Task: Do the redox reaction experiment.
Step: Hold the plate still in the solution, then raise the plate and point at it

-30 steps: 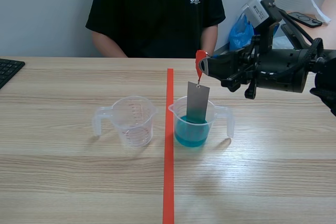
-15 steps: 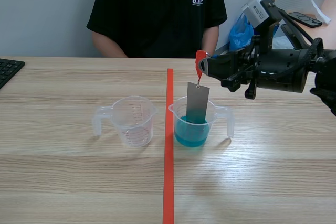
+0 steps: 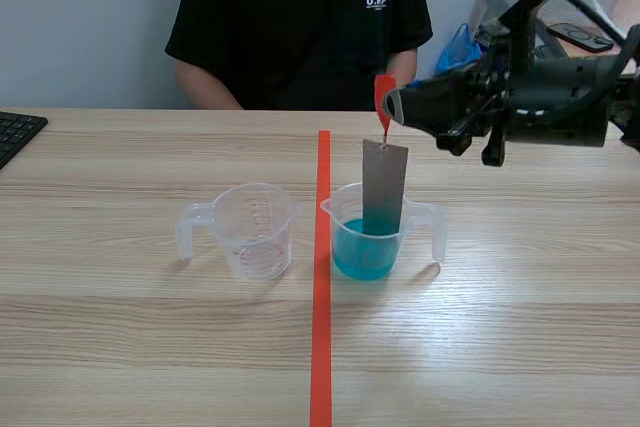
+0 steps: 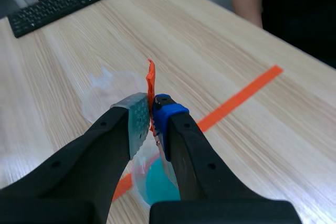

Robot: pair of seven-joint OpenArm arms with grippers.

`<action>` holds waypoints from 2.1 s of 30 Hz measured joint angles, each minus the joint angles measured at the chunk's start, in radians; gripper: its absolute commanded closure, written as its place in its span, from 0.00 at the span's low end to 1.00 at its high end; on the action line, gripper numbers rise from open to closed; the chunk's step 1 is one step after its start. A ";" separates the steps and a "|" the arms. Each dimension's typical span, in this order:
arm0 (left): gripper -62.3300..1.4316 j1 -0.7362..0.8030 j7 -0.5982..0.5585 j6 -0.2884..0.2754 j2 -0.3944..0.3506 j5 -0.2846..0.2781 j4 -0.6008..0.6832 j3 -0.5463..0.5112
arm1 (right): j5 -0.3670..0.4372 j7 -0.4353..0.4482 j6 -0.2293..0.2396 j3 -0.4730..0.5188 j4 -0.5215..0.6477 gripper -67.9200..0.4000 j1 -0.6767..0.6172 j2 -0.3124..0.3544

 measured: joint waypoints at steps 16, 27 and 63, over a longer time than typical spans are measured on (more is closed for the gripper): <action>0.93 0.000 0.000 0.000 0.000 0.000 0.000 0.000 | 0.228 -0.259 -0.015 0.142 0.261 0.97 0.000 0.021; 0.93 0.000 0.000 0.000 0.000 0.000 0.000 0.000 | 0.281 -0.306 -0.038 0.194 0.351 0.97 0.000 0.021; 0.93 -0.284 0.050 -0.309 -0.274 -0.330 -0.001 0.055 | 0.299 -0.332 -0.038 0.196 0.354 0.97 0.000 0.021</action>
